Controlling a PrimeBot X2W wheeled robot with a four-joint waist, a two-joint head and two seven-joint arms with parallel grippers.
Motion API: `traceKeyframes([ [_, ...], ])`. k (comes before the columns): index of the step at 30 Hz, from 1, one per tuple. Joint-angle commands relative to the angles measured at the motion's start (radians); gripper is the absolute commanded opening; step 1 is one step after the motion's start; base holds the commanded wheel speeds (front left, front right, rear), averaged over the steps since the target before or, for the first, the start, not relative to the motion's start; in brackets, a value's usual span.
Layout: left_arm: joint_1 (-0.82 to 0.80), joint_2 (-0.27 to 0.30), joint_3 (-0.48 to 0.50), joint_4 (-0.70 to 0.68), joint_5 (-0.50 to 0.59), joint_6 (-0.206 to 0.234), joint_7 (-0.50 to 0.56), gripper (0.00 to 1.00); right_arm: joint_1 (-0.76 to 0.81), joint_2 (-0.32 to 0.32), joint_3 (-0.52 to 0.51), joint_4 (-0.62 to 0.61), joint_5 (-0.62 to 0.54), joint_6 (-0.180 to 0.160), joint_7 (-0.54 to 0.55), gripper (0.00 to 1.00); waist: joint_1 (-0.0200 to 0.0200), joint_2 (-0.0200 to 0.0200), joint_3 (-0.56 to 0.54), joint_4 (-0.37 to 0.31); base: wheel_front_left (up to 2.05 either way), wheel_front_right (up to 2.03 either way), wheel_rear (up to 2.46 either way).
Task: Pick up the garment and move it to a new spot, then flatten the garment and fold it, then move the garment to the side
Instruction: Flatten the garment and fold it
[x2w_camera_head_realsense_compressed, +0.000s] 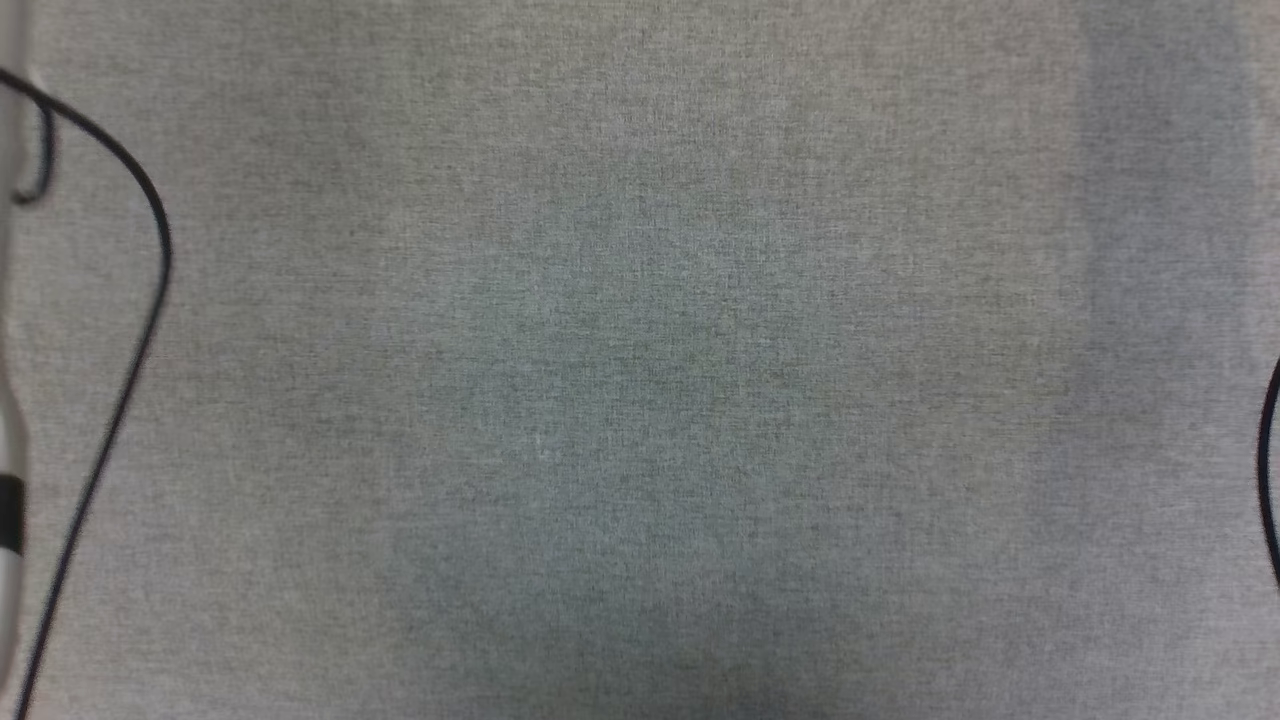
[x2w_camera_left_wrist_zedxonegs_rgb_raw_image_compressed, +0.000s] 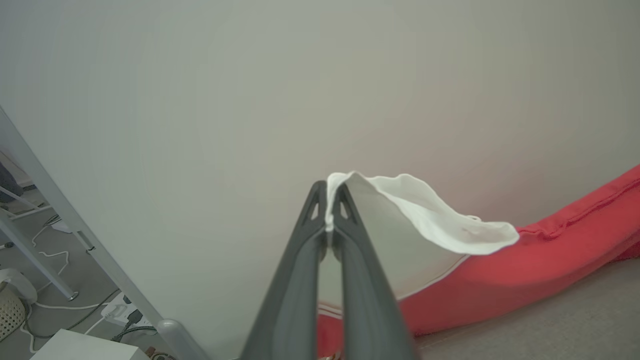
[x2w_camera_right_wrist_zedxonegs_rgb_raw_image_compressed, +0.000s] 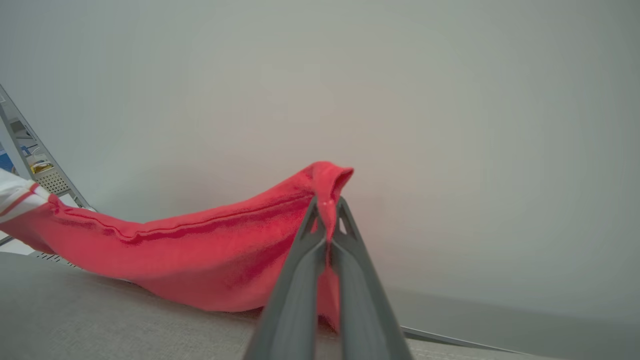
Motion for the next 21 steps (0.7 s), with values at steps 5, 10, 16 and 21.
traceKeyframes([
  [5,0.230,-0.001,0.018,-0.085,-0.024,0.000,-0.006,0.00,0.165,-0.017,0.079,0.006,0.095,-0.001,-0.023,0.00,-0.0001,0.0120,-0.119,0.011,0.00,0.00,0.00],
  [10,0.470,0.016,0.025,-0.157,-0.048,0.013,-0.006,0.00,0.343,-0.055,0.170,-0.017,0.205,-0.001,0.001,0.00,-0.0001,0.0120,-0.232,0.023,0.00,0.00,0.00],
  [16,0.755,0.044,-0.002,-0.250,-0.087,0.034,0.029,0.00,0.541,-0.124,0.270,-0.079,0.333,-0.001,0.027,0.00,-0.0001,0.0120,-0.360,0.046,0.00,0.00,0.00],
  [21,0.965,0.090,-0.015,-0.358,-0.123,0.068,0.079,0.00,0.689,-0.181,0.323,-0.128,0.428,-0.001,0.043,0.00,-0.0001,0.0120,-0.445,0.059,0.00,0.00,0.00],
])
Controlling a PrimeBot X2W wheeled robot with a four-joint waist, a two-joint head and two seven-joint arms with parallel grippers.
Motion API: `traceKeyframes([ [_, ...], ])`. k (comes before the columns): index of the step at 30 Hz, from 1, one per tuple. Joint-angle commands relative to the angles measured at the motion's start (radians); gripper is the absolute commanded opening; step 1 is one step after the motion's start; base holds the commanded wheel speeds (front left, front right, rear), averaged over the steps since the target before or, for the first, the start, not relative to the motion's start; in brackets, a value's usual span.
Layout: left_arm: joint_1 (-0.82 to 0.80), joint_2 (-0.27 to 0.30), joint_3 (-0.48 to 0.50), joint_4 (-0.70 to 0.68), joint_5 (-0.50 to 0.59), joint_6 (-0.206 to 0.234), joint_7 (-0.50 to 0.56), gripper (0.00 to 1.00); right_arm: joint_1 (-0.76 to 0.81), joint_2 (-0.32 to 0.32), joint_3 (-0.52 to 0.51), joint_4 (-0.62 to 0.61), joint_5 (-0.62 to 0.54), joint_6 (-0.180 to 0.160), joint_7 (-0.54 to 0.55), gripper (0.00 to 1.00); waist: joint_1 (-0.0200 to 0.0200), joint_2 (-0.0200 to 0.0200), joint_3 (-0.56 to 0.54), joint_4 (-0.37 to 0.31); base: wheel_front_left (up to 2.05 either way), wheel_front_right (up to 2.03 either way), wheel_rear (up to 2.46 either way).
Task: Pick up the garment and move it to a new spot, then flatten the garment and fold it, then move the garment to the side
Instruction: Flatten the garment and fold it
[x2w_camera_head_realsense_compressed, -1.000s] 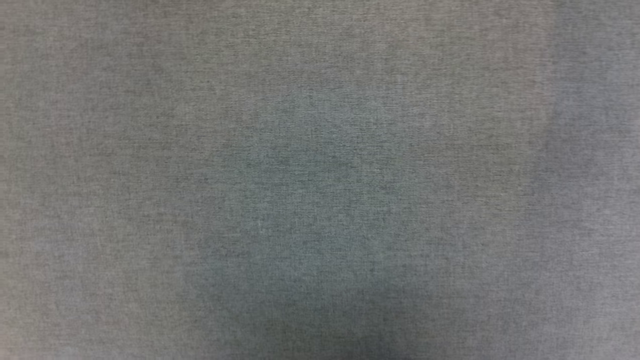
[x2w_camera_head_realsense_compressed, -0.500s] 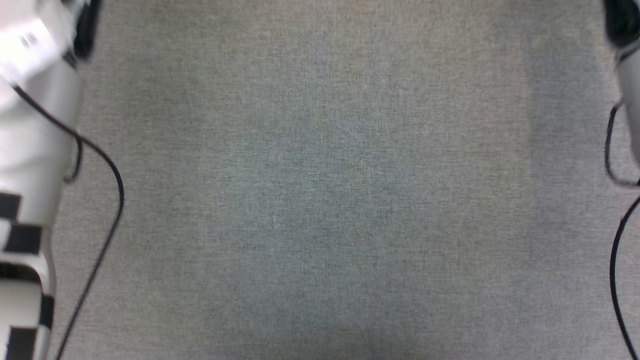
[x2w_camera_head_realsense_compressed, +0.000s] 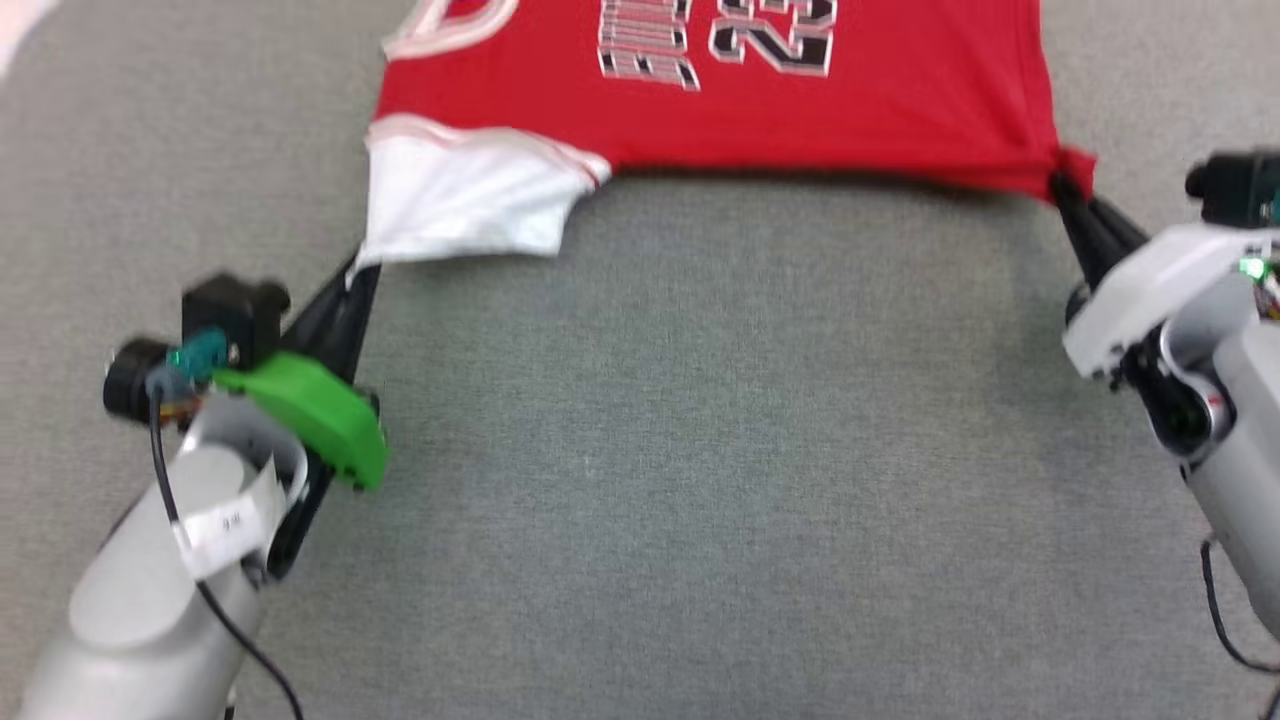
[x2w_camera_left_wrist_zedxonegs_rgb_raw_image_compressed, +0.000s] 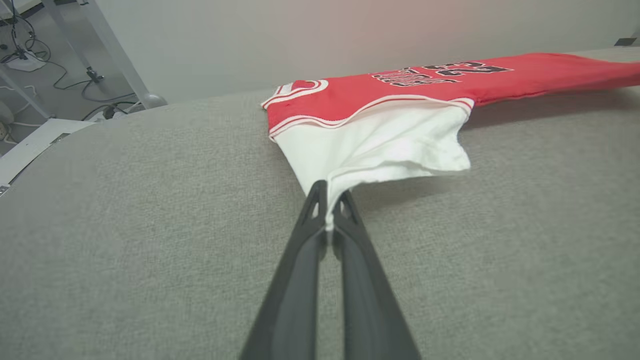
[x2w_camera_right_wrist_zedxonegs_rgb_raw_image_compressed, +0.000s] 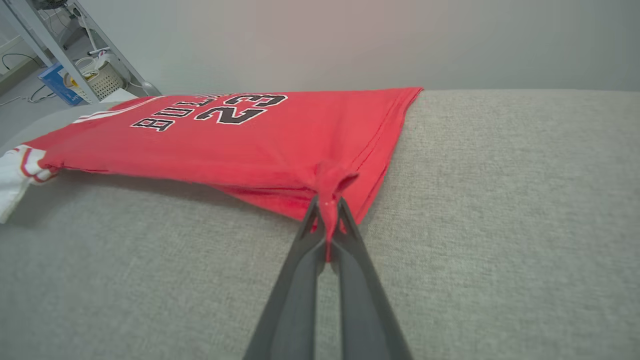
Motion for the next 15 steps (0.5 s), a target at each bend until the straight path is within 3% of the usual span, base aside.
traceKeyframes([
  [1,0.057,0.024,0.005,-0.030,-0.012,0.018,0.011,0.00,0.047,-0.023,0.013,-0.013,0.027,-0.001,0.011,0.00,0.0001,0.0119,-0.119,0.029,0.00,0.00,0.00],
  [8,0.275,0.084,-0.024,-0.189,-0.028,0.076,0.072,0.00,0.222,-0.128,0.062,-0.088,0.115,-0.001,0.026,0.00,0.0001,0.0119,-0.213,0.039,0.00,0.00,0.00],
  [15,0.459,0.131,-0.056,-0.306,-0.078,0.084,0.124,0.00,0.391,-0.202,0.093,-0.198,0.193,-0.001,0.070,0.00,0.0001,0.0119,-0.304,0.033,0.00,0.00,0.00],
])
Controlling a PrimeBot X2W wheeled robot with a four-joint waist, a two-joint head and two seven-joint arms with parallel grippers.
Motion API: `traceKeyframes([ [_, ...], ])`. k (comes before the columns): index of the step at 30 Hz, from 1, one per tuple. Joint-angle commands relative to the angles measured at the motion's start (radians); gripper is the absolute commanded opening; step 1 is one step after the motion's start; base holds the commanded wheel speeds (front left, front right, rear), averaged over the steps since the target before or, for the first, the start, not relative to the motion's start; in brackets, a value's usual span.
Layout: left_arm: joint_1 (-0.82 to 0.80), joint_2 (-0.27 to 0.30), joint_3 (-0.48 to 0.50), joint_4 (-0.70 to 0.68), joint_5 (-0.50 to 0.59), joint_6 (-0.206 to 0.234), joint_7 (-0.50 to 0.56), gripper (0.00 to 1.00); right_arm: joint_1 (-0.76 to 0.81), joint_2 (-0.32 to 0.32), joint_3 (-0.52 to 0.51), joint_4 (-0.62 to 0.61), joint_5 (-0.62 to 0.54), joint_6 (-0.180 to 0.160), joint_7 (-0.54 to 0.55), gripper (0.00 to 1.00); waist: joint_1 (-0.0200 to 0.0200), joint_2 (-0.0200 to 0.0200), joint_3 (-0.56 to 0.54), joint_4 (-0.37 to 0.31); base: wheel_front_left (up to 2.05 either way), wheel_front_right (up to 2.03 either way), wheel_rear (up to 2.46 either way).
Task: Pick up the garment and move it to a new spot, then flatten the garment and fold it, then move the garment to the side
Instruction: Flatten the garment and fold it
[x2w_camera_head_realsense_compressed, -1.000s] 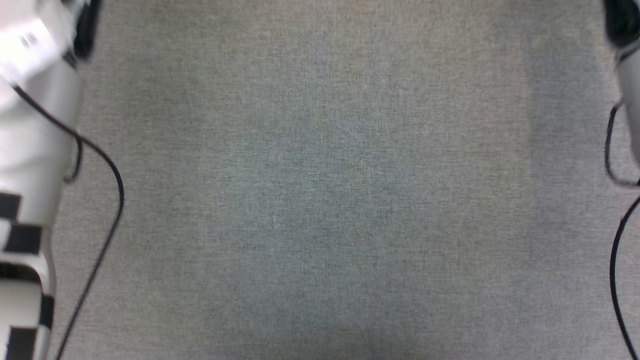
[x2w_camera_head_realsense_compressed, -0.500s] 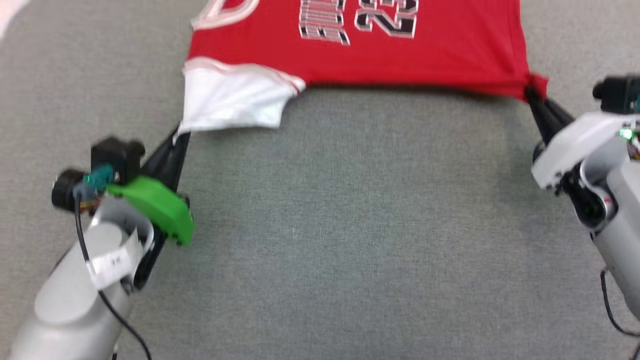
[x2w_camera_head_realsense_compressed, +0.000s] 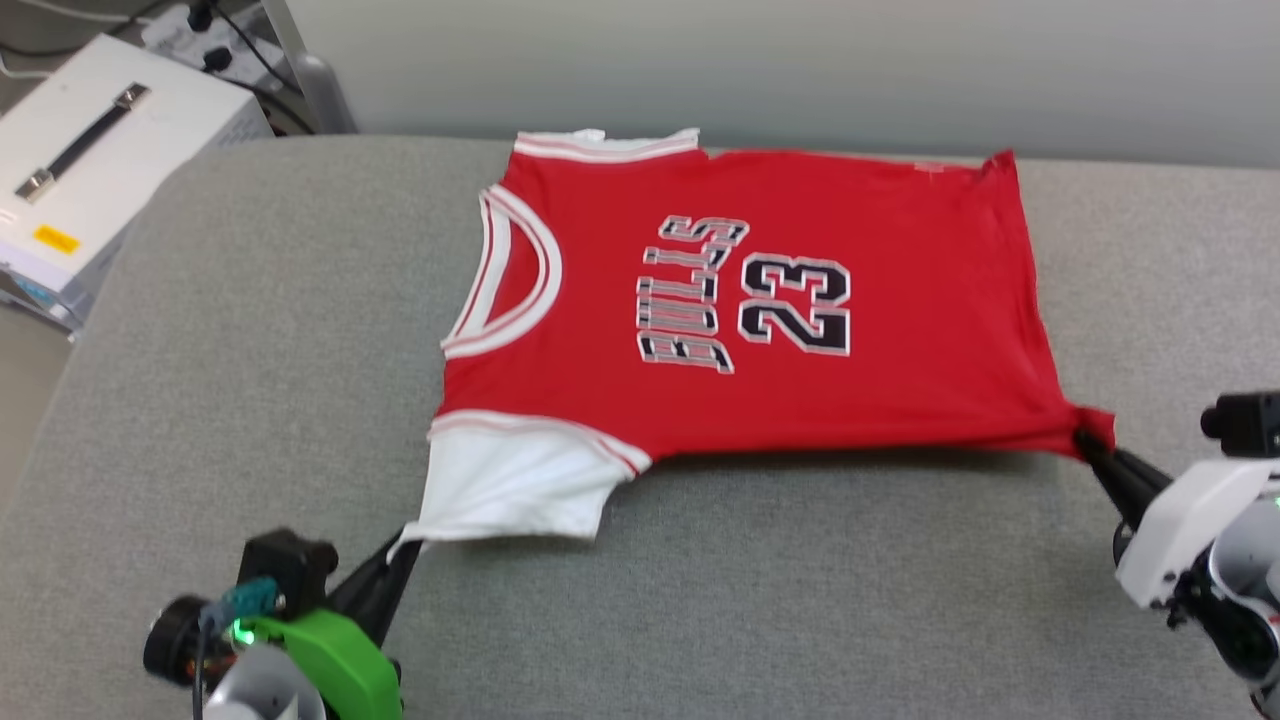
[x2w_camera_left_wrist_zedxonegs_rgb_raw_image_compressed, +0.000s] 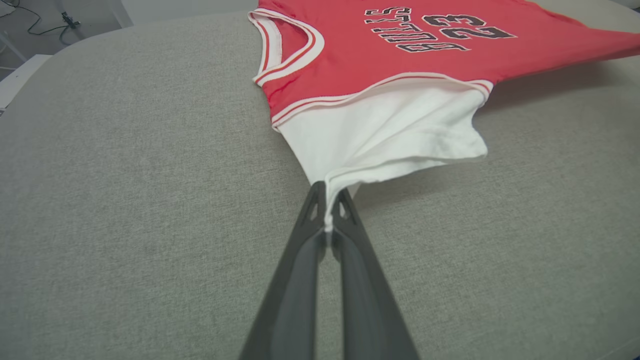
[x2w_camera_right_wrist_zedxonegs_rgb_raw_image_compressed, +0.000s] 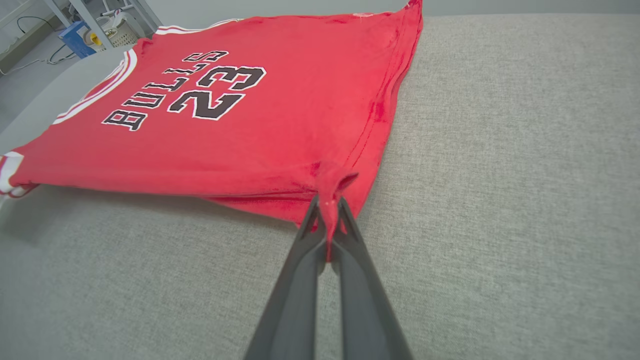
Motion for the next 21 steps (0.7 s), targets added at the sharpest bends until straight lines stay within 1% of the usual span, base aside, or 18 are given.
traceKeyframes([
  [1,0.041,0.013,-0.001,-0.018,-0.011,0.014,0.004,0.00,0.041,-0.018,0.004,-0.023,0.015,-0.001,0.007,0.00,0.0002,0.0120,-0.073,0.002,0.00,0.00,0.00],
  [6,0.149,0.038,-0.014,-0.085,-0.028,0.043,0.015,0.00,0.153,-0.056,0.021,-0.110,0.035,-0.001,0.028,0.00,0.0002,0.0120,-0.117,-0.008,0.00,0.00,0.00],
  [13,0.245,0.066,-0.030,-0.159,-0.031,0.072,0.017,0.00,0.290,-0.096,-0.011,-0.214,0.068,-0.001,0.023,0.00,0.0002,0.0120,-0.134,-0.014,0.00,0.00,0.00],
  [16,0.247,0.072,-0.021,-0.175,-0.032,0.075,0.003,0.00,0.317,-0.096,-0.040,-0.239,0.071,-0.001,0.003,0.00,0.0002,0.0120,-0.132,-0.019,0.00,0.00,0.00],
  [21,0.217,0.082,-0.001,-0.193,-0.007,0.090,-0.020,0.00,0.327,-0.078,-0.083,-0.289,0.084,-0.001,-0.005,0.00,0.0002,0.0120,-0.119,-0.031,0.00,0.00,0.00],
])
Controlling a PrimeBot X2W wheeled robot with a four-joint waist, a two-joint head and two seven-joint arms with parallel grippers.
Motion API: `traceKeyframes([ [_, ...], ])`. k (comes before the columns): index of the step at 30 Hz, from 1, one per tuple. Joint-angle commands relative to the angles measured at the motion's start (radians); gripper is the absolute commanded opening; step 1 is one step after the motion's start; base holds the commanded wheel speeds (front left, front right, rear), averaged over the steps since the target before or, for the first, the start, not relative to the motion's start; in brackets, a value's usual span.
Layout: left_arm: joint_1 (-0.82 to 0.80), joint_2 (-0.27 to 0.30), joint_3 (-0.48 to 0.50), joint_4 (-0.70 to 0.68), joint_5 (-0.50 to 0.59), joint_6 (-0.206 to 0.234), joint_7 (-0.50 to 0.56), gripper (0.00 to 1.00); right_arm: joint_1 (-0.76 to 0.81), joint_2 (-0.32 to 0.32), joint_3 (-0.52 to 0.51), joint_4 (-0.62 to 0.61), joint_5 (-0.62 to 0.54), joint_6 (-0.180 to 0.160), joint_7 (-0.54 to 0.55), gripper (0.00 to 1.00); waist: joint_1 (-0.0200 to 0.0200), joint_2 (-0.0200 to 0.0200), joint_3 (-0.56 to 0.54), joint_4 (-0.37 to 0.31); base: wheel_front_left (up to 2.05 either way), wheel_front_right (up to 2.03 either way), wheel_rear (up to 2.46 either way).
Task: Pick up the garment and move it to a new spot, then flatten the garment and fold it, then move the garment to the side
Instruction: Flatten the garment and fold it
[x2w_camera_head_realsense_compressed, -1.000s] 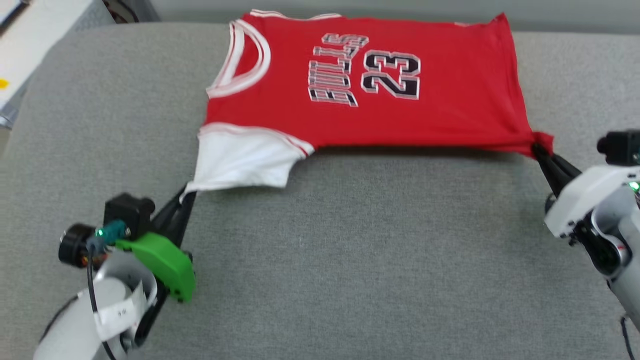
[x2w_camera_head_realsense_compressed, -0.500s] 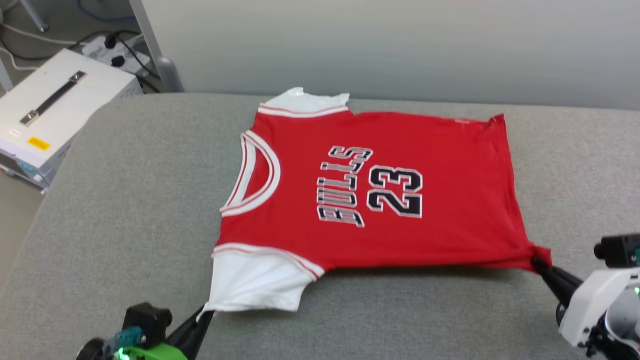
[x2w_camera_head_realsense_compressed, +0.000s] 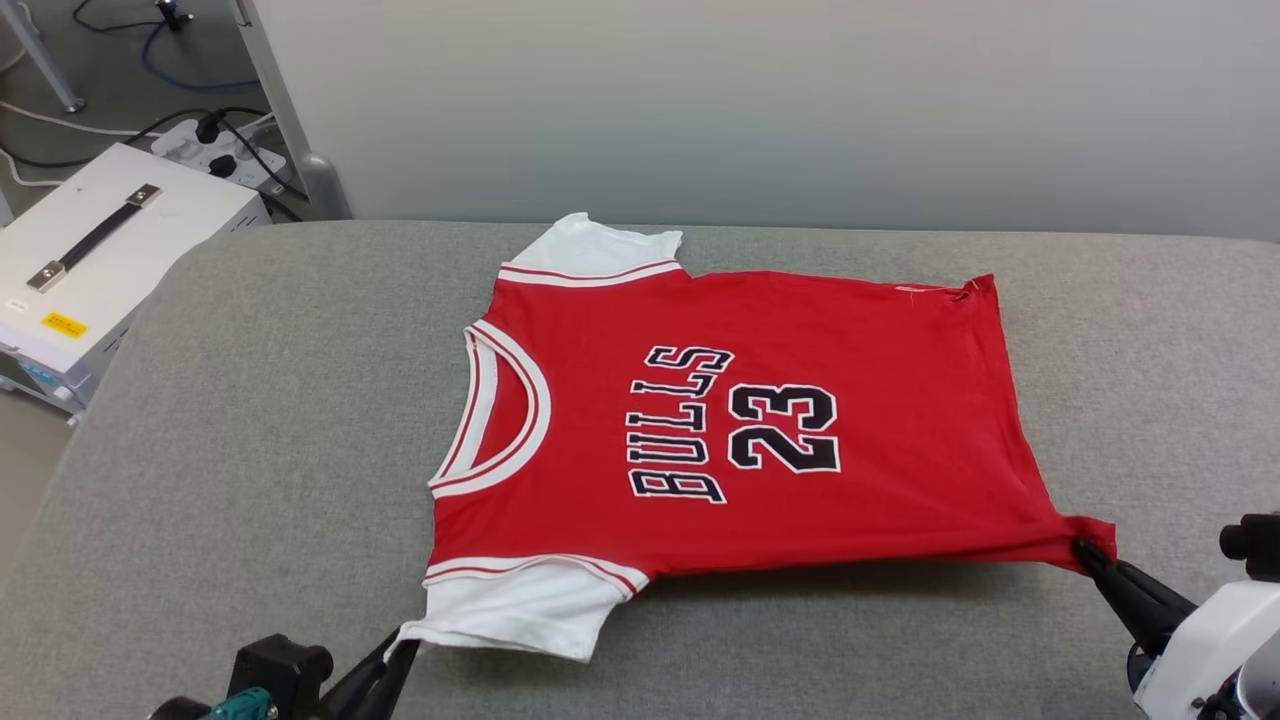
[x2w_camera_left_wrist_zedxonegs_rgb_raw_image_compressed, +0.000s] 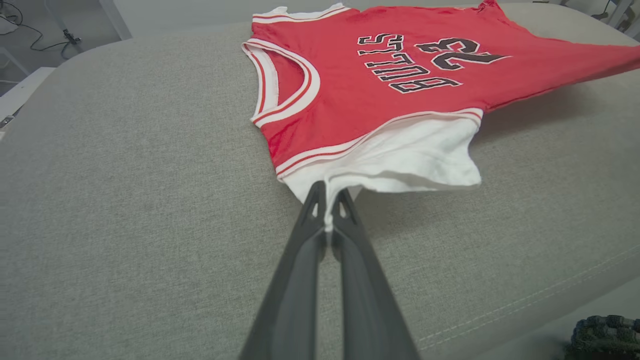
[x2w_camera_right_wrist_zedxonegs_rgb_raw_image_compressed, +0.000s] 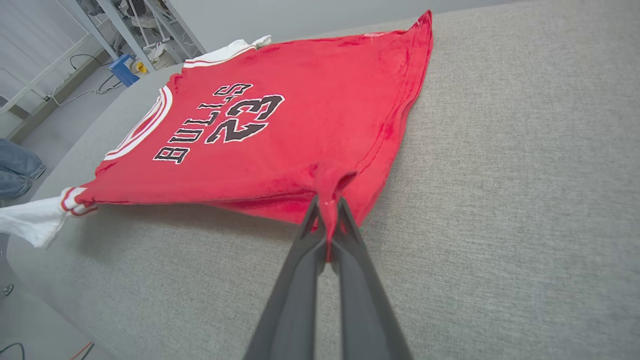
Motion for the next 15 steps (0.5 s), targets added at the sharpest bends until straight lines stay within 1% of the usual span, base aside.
traceKeyframes([
  [1,-0.028,0.011,0.008,-0.004,0.011,0.008,-0.004,0.00,0.007,0.001,-0.012,-0.014,0.002,-0.001,-0.003,0.00,0.0001,0.0119,0.011,-0.005,0.00,0.00,0.00],
  [7,-0.132,0.011,0.019,0.000,0.032,-0.009,0.012,0.00,-0.022,-0.002,-0.037,-0.046,-0.042,-0.001,0.021,0.00,0.0001,0.0119,0.056,-0.012,0.00,0.00,0.00],
  [11,-0.221,0.008,0.025,0.007,0.046,-0.029,0.029,0.00,-0.064,0.010,-0.056,-0.044,-0.081,-0.001,0.048,0.00,0.0001,0.0119,0.099,-0.017,0.00,0.00,0.00],
  [13,-0.272,0.008,0.030,0.018,0.052,-0.041,0.040,0.00,-0.092,0.022,-0.066,-0.040,-0.098,-0.001,0.066,0.00,0.0001,0.0119,0.125,-0.021,0.00,0.00,0.00],
  [14,-0.332,0.007,0.030,0.036,0.058,-0.061,0.058,0.00,-0.127,0.040,-0.074,-0.031,-0.120,-0.001,0.091,0.00,0.0001,0.0119,0.152,-0.026,0.00,0.00,0.00],
  [15,-0.357,0.007,0.028,0.044,0.061,-0.071,0.065,0.00,-0.141,0.047,-0.079,-0.025,-0.131,-0.001,0.102,0.00,0.0001,0.0119,0.164,-0.028,0.00,0.00,0.00],
])
